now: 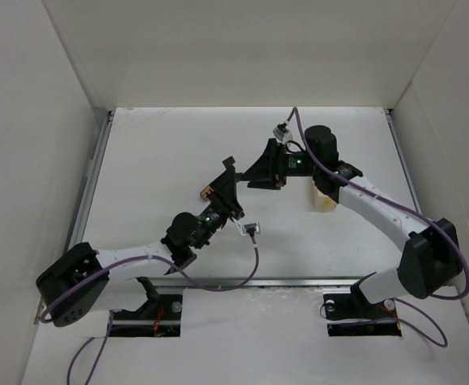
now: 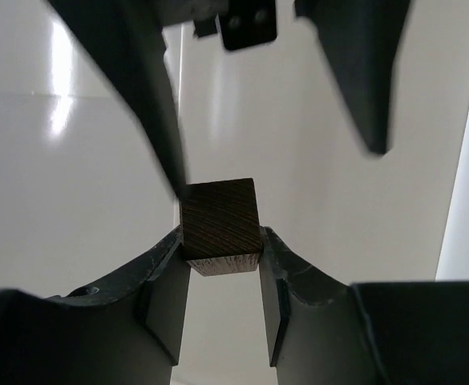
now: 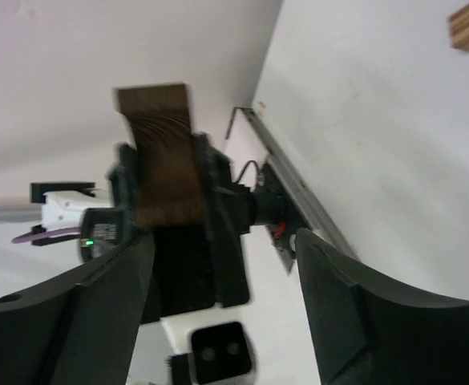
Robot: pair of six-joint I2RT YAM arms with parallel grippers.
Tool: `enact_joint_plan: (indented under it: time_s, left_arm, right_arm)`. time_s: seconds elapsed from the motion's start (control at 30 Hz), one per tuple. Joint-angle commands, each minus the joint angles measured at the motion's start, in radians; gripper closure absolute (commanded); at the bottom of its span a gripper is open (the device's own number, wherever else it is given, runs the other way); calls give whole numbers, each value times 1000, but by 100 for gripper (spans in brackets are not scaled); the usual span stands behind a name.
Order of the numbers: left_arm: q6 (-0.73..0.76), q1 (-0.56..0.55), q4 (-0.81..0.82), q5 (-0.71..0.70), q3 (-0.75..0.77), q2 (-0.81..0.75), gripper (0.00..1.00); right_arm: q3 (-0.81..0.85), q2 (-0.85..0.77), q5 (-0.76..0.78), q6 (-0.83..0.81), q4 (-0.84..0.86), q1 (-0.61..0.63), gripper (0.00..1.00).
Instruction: Build the wood block tower
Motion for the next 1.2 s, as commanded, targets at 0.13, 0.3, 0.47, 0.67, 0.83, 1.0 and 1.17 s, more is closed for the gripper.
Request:
enact_joint_plan:
  time_s: [0.13,0.3,0.47,0.67,0.83,1.0,1.17]
  left_arm:
    - [-245,-11,-642,-143,132,-218,100]
    - [-432,-11,-1004,-111,273,-199,100]
    - [-534,-11,-1453,64,460,-78,100]
    - [-693,-11,-1860,207,759,166,100]
    - [-886,-11,-2014,325,1004,439,100]
    - [-1001,-11,-1898,264,1007,506,100]
    - [-1023,-11,-1870,114,993,625,100]
  right_arm:
    - [105,-62,239,-205,-338,-44,14]
    - [115,-83,299,-230,-391,-88,13]
    - [139,-109,411,-259,-492,-119,13]
    - [130,-186,482,-268,-524,-168,13]
    - [130,-220,530,-291,-566,-177,12]
    - [121,-258,583,-302,-604,-197,12]
    - [121,-281,615,-320,-633,-197,12]
